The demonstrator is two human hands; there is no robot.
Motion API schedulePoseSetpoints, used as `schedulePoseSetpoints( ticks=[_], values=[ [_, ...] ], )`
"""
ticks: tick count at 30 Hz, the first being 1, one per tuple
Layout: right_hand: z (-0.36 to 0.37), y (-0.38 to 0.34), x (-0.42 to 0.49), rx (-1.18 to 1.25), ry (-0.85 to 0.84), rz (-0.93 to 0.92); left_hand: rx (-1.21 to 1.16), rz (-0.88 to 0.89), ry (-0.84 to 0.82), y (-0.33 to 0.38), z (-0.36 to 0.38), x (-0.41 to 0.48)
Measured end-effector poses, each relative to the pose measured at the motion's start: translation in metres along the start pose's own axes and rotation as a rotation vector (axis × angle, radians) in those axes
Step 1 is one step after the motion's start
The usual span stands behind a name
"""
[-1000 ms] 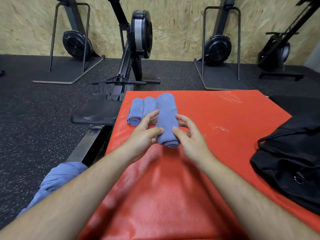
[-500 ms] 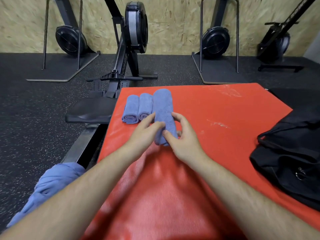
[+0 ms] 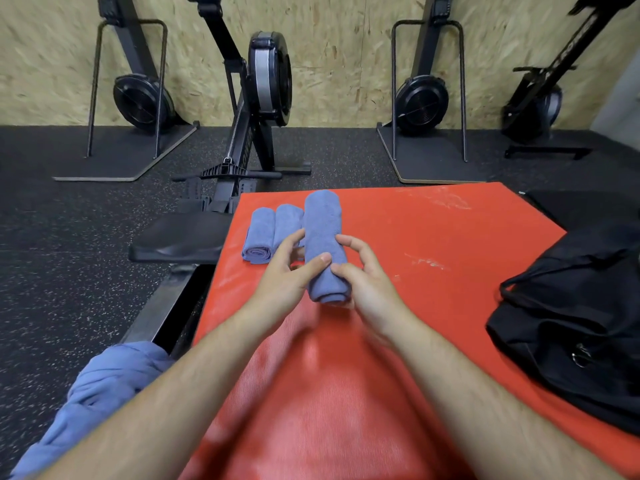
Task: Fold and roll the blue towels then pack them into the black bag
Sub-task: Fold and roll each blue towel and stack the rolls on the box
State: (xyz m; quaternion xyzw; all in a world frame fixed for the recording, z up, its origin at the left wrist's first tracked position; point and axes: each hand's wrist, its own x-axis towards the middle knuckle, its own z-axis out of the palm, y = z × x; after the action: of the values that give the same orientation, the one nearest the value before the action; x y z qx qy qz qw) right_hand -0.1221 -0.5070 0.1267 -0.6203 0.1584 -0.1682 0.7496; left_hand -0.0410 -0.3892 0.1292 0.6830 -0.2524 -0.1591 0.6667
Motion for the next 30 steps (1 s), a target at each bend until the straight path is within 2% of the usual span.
schedulePoseSetpoints(
  ticks=[5, 8, 10, 13, 15, 16, 19, 24, 27, 30],
  values=[
    [-0.002, -0.022, 0.022, -0.051, 0.027, 0.006, 0.144, 0.0, -0.043, 0.004, -0.006, 0.034],
    [-0.002, -0.028, 0.051, -0.112, 0.112, -0.019, 0.268, -0.004, -0.083, 0.003, -0.005, 0.068],
    [-0.005, -0.024, 0.075, -0.148, 0.204, -0.035, 0.365, 0.014, -0.054, -0.002, -0.004, 0.089],
    [-0.017, -0.006, 0.116, -0.362, 0.317, -0.016, 0.793, 0.057, 0.016, -0.024, -0.016, 0.118],
    [-0.024, 0.01, 0.137, -0.491, 0.33, 0.04, 1.059, -0.032, 0.024, -0.042, -0.029, 0.129],
    [-0.027, 0.018, 0.147, -0.546, 0.337, 0.086, 1.12, -0.105, 0.007, -0.049, -0.034, 0.131],
    [-0.028, 0.04, 0.173, -0.715, 0.318, 0.156, 1.144, -0.225, -0.026, -0.072, -0.042, 0.135],
    [-0.013, 0.045, 0.197, -0.937, 0.18, 0.179, 1.189, -0.199, 0.009, -0.091, -0.041, 0.14],
    [-0.011, 0.041, 0.19, -1.197, 0.206, 0.212, 1.181, -0.218, -0.022, -0.089, -0.043, 0.139],
    [-0.005, 0.035, 0.174, -1.301, 0.211, 0.178, 1.168, -0.202, -0.041, -0.082, -0.047, 0.131]
  ],
)
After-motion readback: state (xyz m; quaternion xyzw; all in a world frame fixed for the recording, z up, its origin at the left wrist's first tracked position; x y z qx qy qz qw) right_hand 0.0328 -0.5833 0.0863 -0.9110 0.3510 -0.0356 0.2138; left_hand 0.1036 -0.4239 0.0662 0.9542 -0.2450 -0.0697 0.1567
